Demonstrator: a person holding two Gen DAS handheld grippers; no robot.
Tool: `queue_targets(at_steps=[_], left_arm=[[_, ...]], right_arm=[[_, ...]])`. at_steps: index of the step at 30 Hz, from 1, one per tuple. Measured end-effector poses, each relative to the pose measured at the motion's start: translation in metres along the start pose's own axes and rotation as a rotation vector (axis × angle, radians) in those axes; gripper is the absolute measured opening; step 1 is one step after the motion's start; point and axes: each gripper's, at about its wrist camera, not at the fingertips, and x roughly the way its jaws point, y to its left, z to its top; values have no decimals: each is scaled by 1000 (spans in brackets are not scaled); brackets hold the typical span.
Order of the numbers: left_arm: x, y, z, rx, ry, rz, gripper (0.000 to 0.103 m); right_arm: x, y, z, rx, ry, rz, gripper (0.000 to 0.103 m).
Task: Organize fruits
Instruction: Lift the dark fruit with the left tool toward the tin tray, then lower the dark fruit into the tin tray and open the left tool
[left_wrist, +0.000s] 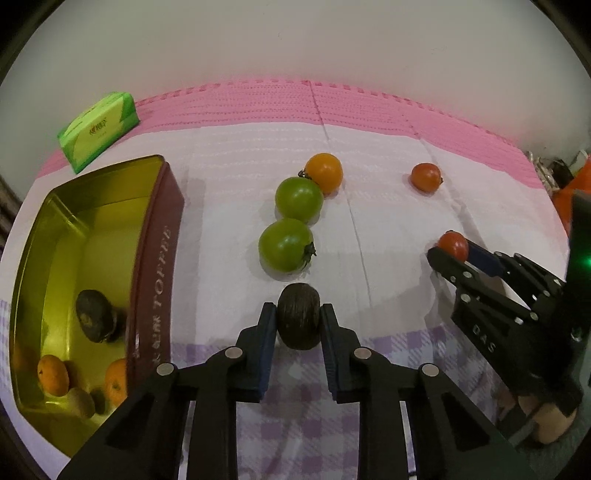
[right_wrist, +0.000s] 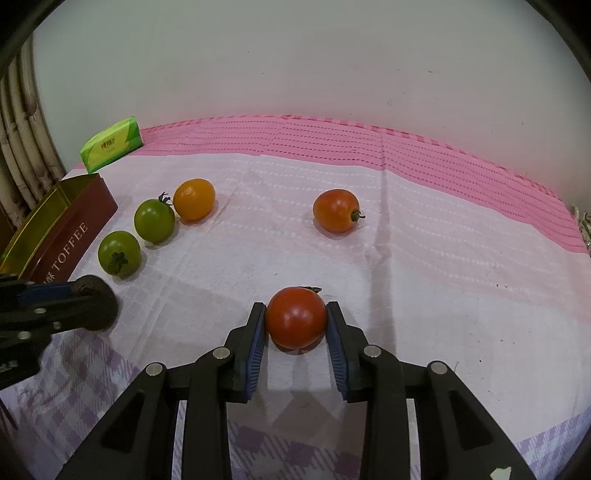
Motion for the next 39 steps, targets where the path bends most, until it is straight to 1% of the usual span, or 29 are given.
queue_targets(at_steps=[8,14,19,25,29,33,39], left_arm=[[-17,10,-5,-15,-8,-36,23],[-22,15,-9,-20,-6,-34,23],[-31,25,-9,-46,-14,-34,23],[-56,44,-1,-56,-65,3,23],[-68,69,1,-70,-96,69,23],[-71,103,-1,-105,-96,138,23],[-62,142,-8,-154,-62,212,23]], right_arm=[[1,3,1,-9,2,-8,31],[1,3,2,-9,2,-9,31],[1,3,2,-9,2,-9,31],[1,4,2,-9,2,-10,31],[1,4,2,-9,2,-11,31],[1,4,2,-10,3,-12,31],[1,3,2,-11,3,-13,31]])
